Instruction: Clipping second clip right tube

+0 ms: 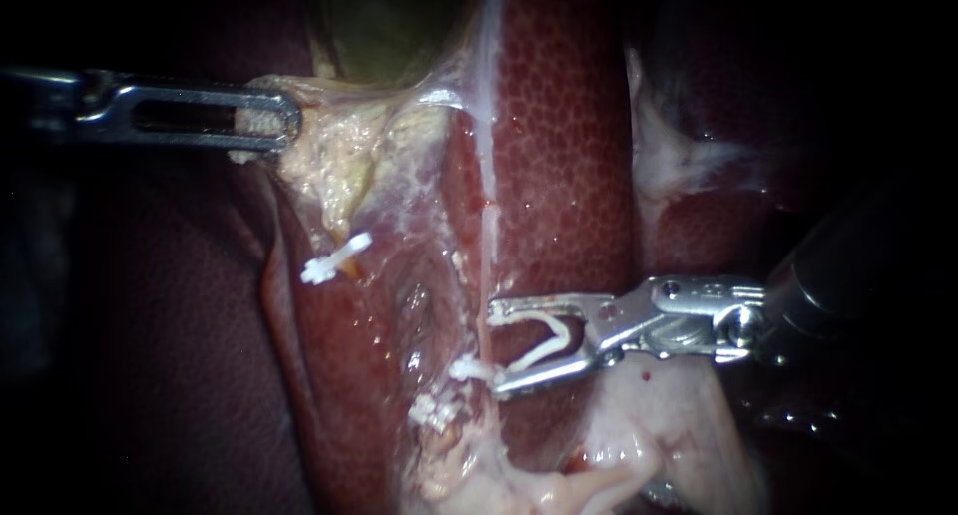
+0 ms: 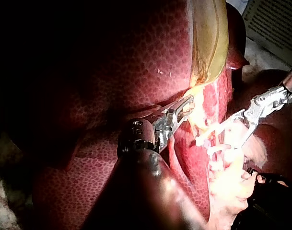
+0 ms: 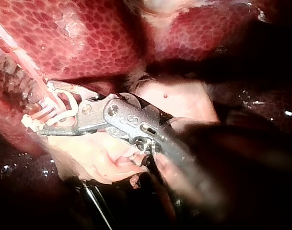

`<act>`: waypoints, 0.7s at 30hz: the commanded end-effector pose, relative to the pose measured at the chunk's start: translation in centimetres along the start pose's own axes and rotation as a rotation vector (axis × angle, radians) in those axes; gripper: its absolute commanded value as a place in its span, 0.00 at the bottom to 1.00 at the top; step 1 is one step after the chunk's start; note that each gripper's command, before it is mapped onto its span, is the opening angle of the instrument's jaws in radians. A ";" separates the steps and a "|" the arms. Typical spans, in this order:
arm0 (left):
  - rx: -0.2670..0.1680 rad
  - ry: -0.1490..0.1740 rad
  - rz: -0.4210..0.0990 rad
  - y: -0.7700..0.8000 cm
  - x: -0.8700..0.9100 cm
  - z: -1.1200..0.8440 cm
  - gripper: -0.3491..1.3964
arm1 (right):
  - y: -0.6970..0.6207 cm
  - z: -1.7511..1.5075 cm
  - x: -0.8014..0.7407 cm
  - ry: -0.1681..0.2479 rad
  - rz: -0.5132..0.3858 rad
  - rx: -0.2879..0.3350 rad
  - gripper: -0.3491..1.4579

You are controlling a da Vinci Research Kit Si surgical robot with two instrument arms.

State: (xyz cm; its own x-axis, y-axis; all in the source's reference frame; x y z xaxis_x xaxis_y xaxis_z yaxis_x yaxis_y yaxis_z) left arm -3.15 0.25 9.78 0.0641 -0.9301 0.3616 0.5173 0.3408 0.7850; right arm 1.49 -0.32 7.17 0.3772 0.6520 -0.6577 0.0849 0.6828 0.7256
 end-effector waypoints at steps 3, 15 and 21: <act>0.000 0.000 0.000 0.00 0.00 0.00 0.00 | 0.02 0.07 -0.03 -0.003 0.004 -0.003 0.51; -0.001 -0.001 0.000 -0.01 0.01 0.00 0.00 | 0.07 0.22 -0.07 -0.002 0.018 -0.010 0.51; -0.002 -0.001 0.000 -0.01 0.01 0.01 0.00 | 0.07 0.36 -0.09 -0.007 0.037 -0.002 0.51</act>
State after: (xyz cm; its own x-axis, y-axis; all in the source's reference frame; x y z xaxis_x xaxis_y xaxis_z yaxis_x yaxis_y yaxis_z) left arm -3.16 0.23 9.77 0.0629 -0.9300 0.3621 0.5185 0.3405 0.7843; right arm 1.80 -0.47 7.36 0.3881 0.6762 -0.6262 0.0700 0.6559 0.7516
